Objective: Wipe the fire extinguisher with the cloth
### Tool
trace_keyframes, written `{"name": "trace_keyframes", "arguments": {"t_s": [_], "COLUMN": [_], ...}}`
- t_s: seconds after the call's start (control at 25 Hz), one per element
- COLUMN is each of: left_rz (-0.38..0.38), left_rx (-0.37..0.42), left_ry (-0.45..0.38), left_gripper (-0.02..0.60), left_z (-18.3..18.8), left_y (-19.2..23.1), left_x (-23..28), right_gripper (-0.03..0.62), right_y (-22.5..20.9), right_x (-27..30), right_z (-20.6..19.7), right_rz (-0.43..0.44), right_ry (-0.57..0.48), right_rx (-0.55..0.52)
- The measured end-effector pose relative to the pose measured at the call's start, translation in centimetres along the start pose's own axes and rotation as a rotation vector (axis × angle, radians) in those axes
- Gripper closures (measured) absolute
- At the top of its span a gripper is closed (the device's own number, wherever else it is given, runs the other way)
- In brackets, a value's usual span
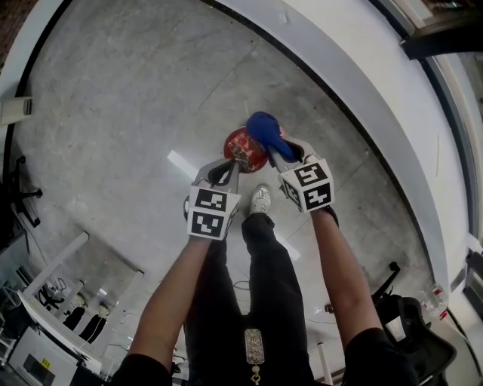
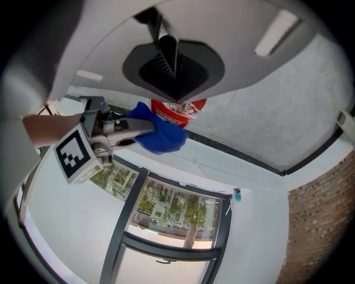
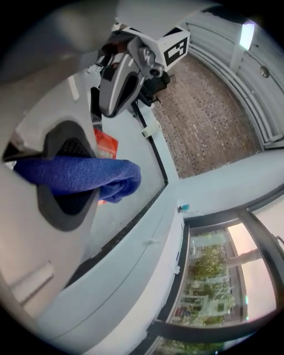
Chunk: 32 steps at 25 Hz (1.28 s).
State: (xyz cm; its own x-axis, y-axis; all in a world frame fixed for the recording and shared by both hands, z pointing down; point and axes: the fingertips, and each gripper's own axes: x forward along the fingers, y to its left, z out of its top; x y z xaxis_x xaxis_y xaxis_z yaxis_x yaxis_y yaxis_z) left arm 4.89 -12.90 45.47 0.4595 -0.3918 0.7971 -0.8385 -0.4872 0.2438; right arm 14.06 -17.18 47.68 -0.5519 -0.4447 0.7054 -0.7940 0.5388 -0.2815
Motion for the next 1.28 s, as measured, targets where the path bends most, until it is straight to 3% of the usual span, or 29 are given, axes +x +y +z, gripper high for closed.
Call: {"name": "trace_keyframes", "arguments": {"t_s": [0.16,0.44,0.56,0.68,0.76,0.92,1.08,1.28], "left_rz": [0.022,0.064,0.074,0.077,0.080,0.069,0.062,0.065], "left_rx": [-0.002,0.001,0.004,0.009,0.012,0.019,0.017,0.012], "left_ry": [0.003,0.011,0.022,0.029,0.034,0.038,0.022,-0.006], "left_gripper": [0.575,0.575,0.575,0.575,0.575,0.575,0.575,0.575], "left_z": [0.3,1.5,2.0,2.3,2.5,2.3,2.5,2.8], "left_y": [0.1,0.0,0.2,0.5,0.6,0.3,0.1,0.5], "left_x": [0.0,-0.2,0.0,-0.1,-0.2,-0.5,-1.1,-2.6], "right_gripper": [0.537,0.537,0.537,0.537,0.537,0.537,0.537,0.537], "right_y": [-4.8,-9.0,-8.8,-6.5,-5.0,-3.4,-1.8,1.4], "right_x": [-1.1,-1.3,-1.2,-0.9,-0.9,-3.0,-5.5,-7.0], "right_z": [-0.8,-4.7,-6.8,-7.4,-6.7,-3.3,0.6,5.1], "right_rz": [-0.105,-0.169,-0.164,-0.077,-0.004,0.065,0.133,0.209], "right_ry": [0.017,0.127,0.182,0.190,0.147,-0.037,-0.178,-0.282], "right_rx": [0.049,0.124,0.148,0.135,0.147,0.187,0.144,0.074]}}
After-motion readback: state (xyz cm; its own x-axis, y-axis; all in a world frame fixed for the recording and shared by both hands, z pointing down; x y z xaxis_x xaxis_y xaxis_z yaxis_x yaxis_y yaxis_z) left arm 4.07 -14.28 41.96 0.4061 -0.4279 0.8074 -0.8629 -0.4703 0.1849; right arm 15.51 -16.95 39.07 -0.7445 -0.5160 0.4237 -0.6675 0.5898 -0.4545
